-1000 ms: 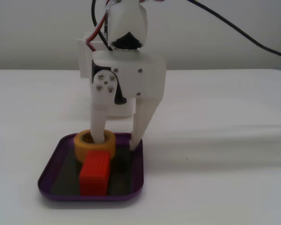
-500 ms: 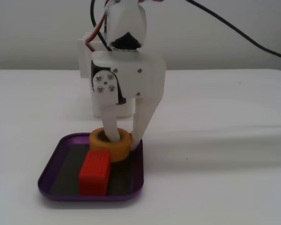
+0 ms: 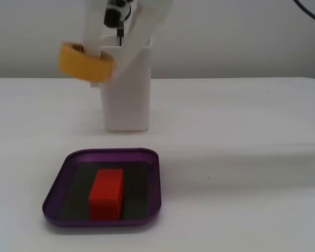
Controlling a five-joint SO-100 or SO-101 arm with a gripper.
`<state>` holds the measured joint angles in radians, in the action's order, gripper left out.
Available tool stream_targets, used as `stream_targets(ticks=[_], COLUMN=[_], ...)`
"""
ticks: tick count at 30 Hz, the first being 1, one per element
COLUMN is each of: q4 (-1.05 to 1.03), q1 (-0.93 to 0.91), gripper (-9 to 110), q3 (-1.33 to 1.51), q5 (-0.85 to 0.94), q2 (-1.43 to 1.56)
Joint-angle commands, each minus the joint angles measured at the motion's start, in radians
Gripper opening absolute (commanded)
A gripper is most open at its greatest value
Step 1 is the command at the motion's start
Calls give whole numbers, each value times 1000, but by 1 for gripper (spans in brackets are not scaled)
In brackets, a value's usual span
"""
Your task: Remove the yellow tape from the box.
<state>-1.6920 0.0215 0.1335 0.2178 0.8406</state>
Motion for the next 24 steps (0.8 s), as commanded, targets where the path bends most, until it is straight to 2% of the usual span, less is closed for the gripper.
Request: stream_targets(ticks=[1, 12, 24], q4=[-20, -3, 436], q1=[2, -6, -9], gripper=[-1, -1, -1], q3=[64, 738, 1575], q5=[-12, -51, -40], q2=[103, 592, 989])
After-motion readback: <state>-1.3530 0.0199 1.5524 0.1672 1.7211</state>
